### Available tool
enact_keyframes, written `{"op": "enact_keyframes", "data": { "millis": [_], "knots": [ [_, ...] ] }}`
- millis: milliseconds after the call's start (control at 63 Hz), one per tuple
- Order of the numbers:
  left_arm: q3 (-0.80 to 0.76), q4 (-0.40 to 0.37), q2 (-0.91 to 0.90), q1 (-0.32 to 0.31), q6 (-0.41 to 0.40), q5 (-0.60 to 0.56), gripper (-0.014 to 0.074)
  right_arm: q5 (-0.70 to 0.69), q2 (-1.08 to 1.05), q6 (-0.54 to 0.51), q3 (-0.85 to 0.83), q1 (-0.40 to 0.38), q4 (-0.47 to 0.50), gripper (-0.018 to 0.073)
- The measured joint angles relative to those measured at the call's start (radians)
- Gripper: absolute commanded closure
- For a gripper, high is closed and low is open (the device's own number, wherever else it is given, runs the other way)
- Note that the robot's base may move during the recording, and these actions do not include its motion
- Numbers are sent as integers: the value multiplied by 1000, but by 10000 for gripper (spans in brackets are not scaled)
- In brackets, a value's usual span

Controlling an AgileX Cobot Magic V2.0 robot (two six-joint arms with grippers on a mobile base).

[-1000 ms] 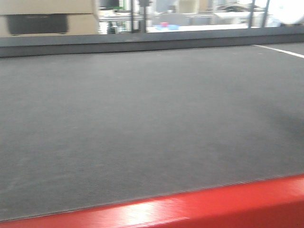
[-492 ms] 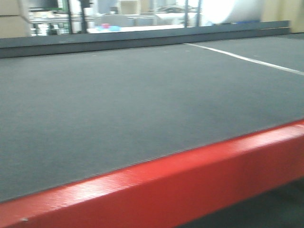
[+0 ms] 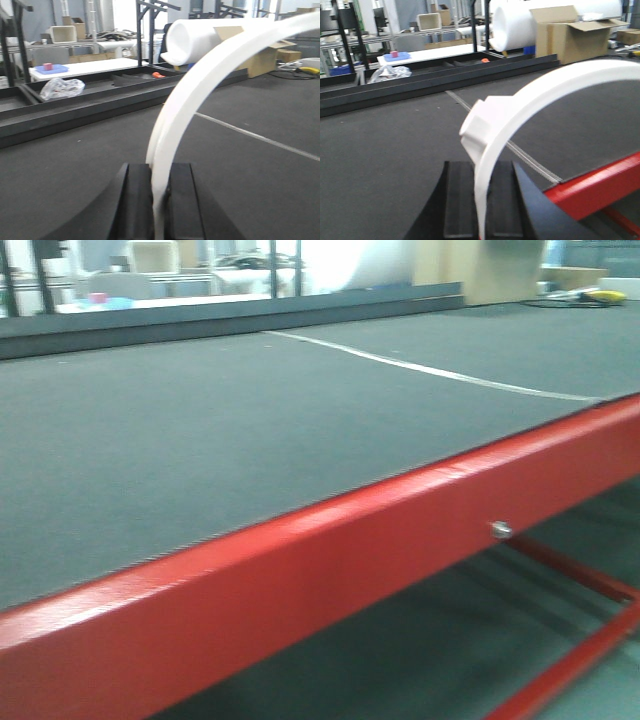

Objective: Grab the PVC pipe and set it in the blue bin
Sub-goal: 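Drive the base past the red table toward the blue bin shelf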

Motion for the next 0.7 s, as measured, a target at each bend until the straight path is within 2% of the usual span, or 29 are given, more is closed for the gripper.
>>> {"op": "enact_keyframes", "data": {
  "millis": [699],
  "knots": [
    [0, 0, 0, 0, 0, 0, 707, 0, 0, 0, 0, 0, 0, 727]
  ]
}}
